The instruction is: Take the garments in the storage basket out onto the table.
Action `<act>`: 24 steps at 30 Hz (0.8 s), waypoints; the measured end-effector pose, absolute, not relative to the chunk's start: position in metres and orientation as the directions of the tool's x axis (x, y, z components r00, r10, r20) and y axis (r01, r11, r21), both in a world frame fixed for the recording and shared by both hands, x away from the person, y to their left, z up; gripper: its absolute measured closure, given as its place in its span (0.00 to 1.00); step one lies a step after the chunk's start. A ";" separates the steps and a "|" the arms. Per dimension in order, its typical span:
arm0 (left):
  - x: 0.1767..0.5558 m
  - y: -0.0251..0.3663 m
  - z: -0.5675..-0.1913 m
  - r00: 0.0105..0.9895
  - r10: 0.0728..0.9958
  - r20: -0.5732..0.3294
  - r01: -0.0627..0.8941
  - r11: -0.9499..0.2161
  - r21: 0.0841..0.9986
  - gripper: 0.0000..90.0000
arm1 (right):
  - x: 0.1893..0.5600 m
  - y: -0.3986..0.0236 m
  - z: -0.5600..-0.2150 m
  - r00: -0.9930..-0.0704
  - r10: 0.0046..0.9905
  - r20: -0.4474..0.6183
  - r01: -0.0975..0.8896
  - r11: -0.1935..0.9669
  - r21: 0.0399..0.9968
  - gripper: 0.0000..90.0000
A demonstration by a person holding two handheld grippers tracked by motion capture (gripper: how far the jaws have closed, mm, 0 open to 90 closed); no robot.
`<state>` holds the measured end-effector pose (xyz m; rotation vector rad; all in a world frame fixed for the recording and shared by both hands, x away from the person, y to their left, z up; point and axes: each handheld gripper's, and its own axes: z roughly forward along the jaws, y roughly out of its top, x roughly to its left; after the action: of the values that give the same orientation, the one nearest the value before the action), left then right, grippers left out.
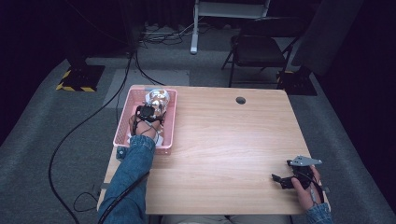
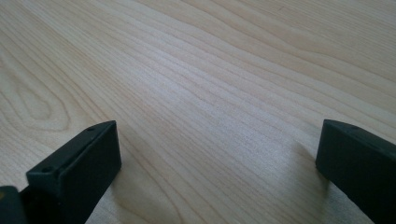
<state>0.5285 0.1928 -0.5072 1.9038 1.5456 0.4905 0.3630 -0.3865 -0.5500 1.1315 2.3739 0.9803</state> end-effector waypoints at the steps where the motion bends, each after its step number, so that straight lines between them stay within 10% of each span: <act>1: 0.527 0.193 -0.504 0.245 0.964 -0.102 0.725 -0.112 0.680 0.67 | 0.363 -0.387 -0.550 -0.629 0.778 -0.004 0.548 0.447 0.707 0.00; 24: 0.510 0.181 -0.428 0.301 0.948 -0.104 0.614 -0.109 0.782 0.67 | 0.364 -0.386 -0.550 -0.632 0.775 -0.001 0.547 0.447 0.708 0.00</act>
<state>0.5096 0.1809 -0.4281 1.8169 1.4021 0.5612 0.3645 -0.3863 -0.5500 1.1287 2.3776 0.9854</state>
